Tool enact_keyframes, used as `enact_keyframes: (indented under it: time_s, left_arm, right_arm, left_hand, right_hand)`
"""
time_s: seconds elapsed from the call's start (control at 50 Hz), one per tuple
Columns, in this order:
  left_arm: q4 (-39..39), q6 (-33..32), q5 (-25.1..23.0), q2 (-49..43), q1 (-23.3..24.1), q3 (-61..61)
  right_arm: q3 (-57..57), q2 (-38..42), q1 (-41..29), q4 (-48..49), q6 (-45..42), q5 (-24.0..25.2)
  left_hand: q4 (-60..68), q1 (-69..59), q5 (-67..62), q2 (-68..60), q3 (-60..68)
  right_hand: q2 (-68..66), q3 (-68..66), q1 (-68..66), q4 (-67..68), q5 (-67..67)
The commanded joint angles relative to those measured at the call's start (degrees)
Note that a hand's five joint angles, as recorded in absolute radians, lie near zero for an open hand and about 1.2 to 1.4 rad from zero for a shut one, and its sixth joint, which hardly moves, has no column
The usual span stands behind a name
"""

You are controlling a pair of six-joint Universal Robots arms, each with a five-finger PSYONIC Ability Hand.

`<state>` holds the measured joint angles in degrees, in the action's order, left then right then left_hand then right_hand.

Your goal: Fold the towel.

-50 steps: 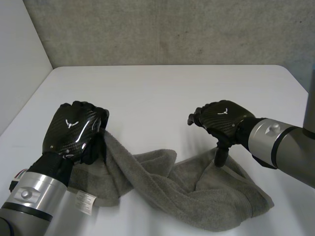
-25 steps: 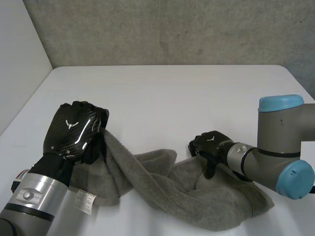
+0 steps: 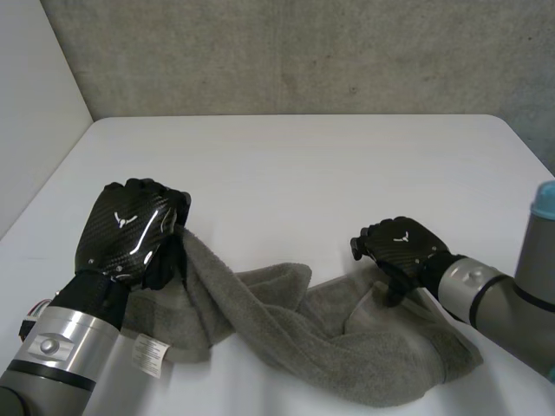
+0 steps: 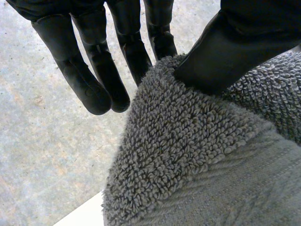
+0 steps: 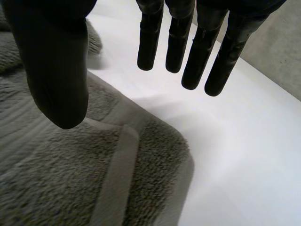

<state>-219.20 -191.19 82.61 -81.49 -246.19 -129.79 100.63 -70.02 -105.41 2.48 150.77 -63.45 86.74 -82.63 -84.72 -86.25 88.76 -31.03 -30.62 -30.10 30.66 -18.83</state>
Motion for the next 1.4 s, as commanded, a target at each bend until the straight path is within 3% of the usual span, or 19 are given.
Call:
enact_keyframes:
  time_s: [0.02,0.3,0.42,0.46,0.58,0.74,0.8,0.84,0.86,0.88,0.94,0.98,1.08,1.14,1.18,1.22,1.28,1.32,1.4]
  left_arm:
    - [-0.3,0.0,0.0,-0.1,-0.2,0.0]
    - [-0.2,0.0,0.0,-0.9,-0.3,-0.4]
    - [-0.3,-0.1,-0.1,-0.9,-0.3,-0.7]
    - [-0.3,-0.1,-0.1,-0.9,-0.3,-0.7]
    - [-0.5,0.0,0.0,-0.8,-0.5,0.8]
    - [-0.5,-0.3,-0.1,-3.5,-1.1,12.9]
    - [-0.4,-0.6,0.0,-4.8,-1.1,17.6]
    - [-0.1,-0.7,0.7,-8.3,-1.2,29.7]
    - [-0.1,-0.7,0.7,-8.3,-1.2,29.8]
    - [0.4,-0.8,1.0,-10.4,-1.2,36.5]
    - [0.4,-0.7,1.5,-13.7,-1.2,47.7]
    - [0.4,-0.6,2.4,-14.8,-1.2,52.1]
    - [0.5,-0.5,5.8,-15.4,-1.5,55.3]
    - [0.7,-0.5,6.5,-15.4,-1.7,50.4]
    - [0.4,-0.4,6.2,-14.9,-1.7,45.9]
    - [-0.5,-0.8,6.0,-13.2,-1.5,36.1]
    - [-2.4,-0.8,5.0,-12.3,-1.5,26.7]
    - [-4.3,-0.8,4.0,-12.6,-1.4,22.3]
    - [-9.4,-0.9,1.2,-14.5,-1.2,14.2]
  right_arm:
    - [4.6,-0.7,2.1,0.9,-2.1,5.0]
    - [3.5,5.4,1.4,0.2,-6.9,3.7]
    - [3.3,5.6,1.4,0.2,-6.6,3.9]
    - [3.0,5.4,1.6,0.4,-6.3,4.0]
    - [0.5,3.9,1.7,0.8,-4.5,3.6]
    - [-9.7,-0.5,1.3,7.7,8.4,2.7]
    - [-15.9,-2.0,1.2,14.3,13.8,-1.1]
    - [-21.9,-3.4,1.3,21.1,18.4,-8.6]
    - [-21.9,-3.5,1.3,21.2,18.4,-8.6]
    - [-24.4,-3.7,1.3,24.6,20.1,-12.3]
    - [-27.1,-4.2,1.4,31.2,22.9,-17.2]
    - [-27.9,-4.3,1.4,32.9,23.7,-17.4]
    - [-26.4,-5.1,1.3,32.7,24.3,-13.7]
    - [-21.8,-5.9,2.0,30.6,24.3,-7.9]
    - [-18.8,-6.2,2.2,30.4,24.3,-4.7]
    - [-13.6,-6.6,2.3,29.1,23.3,2.3]
    - [-10.5,-6.7,2.3,28.6,23.1,5.4]
    - [-3.6,-7.1,3.0,27.6,22.0,10.6]
    - [3.3,-7.8,4.6,27.0,18.5,12.9]
  left_hand:
    - [-7.6,3.4,15.5,7.1,-9.6]
    - [-7.7,3.6,15.7,7.2,-9.7]
    - [-7.7,3.6,15.7,7.2,-9.7]
    - [-8.2,4.1,16.2,7.7,-10.3]
    - [-9.7,5.6,17.7,9.2,-11.8]
    - [-9.4,5.3,17.4,8.9,-11.4]
    - [-8.9,4.8,16.9,8.4,-10.9]
    - [-8.1,4.0,16.0,7.6,-10.1]
    - [-8.1,4.0,16.0,7.6,-10.1]
    - [-7.9,3.8,15.9,7.4,-9.9]
    - [-7.9,3.8,15.9,7.4,-9.9]
    - [-7.9,3.8,15.9,7.4,-9.9]
    - [-8.2,4.1,16.2,7.7,-10.3]
    - [-8.7,4.6,16.7,8.2,-10.8]
    - [-8.7,4.6,16.7,8.2,-10.8]
    - [-10.1,6.0,18.1,9.6,-12.1]
    - [-11.9,7.8,19.9,11.4,-13.9]
    - [-15.1,11.0,23.1,14.6,-17.1]
    - [-21.5,17.4,29.5,21.0,-23.5]
  right_hand:
    - [1.6,1.2,0.7,-1.2,-0.6]
    - [-3.8,-4.2,-4.7,4.1,-6.0]
    - [-27.7,-28.1,-28.6,28.0,-29.9]
    - [-48.9,-49.3,-49.8,49.3,-51.1]
    - [-49.0,-49.4,-49.9,49.3,-51.2]
    - [-49.0,-49.4,-49.9,49.3,-51.2]
    - [-49.0,-49.4,-49.9,49.3,-51.2]
    - [-49.0,-49.4,-49.9,49.3,-51.2]
    - [-49.0,-49.4,-49.9,49.3,-51.2]
    - [-49.0,-49.4,-49.9,49.3,-51.2]
    - [-49.0,-49.4,-49.9,49.3,-51.2]
    - [-49.0,-49.4,-49.9,49.3,-51.2]
    - [-49.0,-49.4,-49.9,49.3,-51.2]
    - [-49.0,-49.4,-49.9,49.3,-51.2]
    - [-49.0,-49.4,-49.9,49.3,-51.2]
    - [-49.0,-49.4,-49.9,49.3,-51.2]
    - [-49.0,-49.4,-49.9,49.3,-51.2]
    - [-49.0,-49.4,-49.9,49.3,-51.2]
    - [-49.0,-49.4,-49.9,49.3,-51.2]
